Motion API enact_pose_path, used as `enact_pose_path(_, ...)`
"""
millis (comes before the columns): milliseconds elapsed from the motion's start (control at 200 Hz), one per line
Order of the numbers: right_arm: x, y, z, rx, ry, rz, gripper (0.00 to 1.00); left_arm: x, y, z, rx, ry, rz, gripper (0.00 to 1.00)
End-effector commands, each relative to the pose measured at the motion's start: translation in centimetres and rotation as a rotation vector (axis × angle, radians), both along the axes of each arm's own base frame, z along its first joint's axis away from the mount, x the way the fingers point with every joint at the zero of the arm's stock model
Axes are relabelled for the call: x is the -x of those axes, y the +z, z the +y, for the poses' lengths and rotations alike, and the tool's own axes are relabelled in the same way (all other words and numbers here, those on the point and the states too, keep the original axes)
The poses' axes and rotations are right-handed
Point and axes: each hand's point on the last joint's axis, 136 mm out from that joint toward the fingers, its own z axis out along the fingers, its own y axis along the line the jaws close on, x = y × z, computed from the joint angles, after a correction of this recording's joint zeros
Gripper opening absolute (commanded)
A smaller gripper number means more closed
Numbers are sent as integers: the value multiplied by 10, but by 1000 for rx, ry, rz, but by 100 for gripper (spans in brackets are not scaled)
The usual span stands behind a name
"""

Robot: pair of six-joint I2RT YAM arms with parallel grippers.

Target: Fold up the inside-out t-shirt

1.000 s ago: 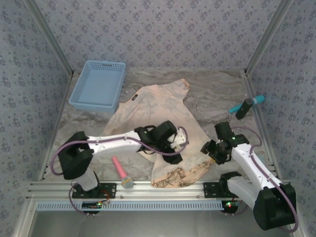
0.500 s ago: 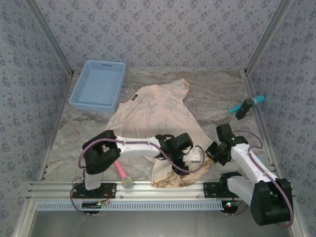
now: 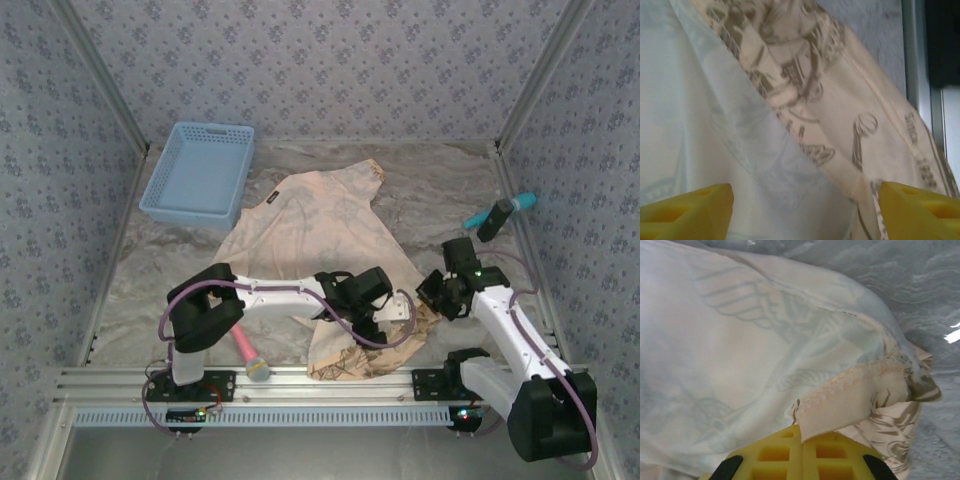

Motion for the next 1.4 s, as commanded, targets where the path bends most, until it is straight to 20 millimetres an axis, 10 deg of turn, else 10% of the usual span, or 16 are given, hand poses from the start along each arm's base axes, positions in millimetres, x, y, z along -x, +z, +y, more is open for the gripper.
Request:
enact_pose_path(0,-6,16,0,-25,-58,-14,0,-15,21,-34,129,91,-22,79)
enact_pose_path(525,-18,40,19,-173,-127,-26,0,-47,-13,-45,136,321,-124,76)
enact_pose_path(770,-28,40,9,-129,-105,-81,0,-65,5,-27,158,398,-58,0)
enact_pose_path(830,-35,39,12,-116,-36,-113,0,-71,17,-16,176,429,41,0)
enact_pose_path(989,-46,45,50,-214,325,-293,16,-93,51,13,230,540,218,0)
enact_pose_path(1394,16,42,154,16,1121,-673,40,-124,62,51,249,632,379,0)
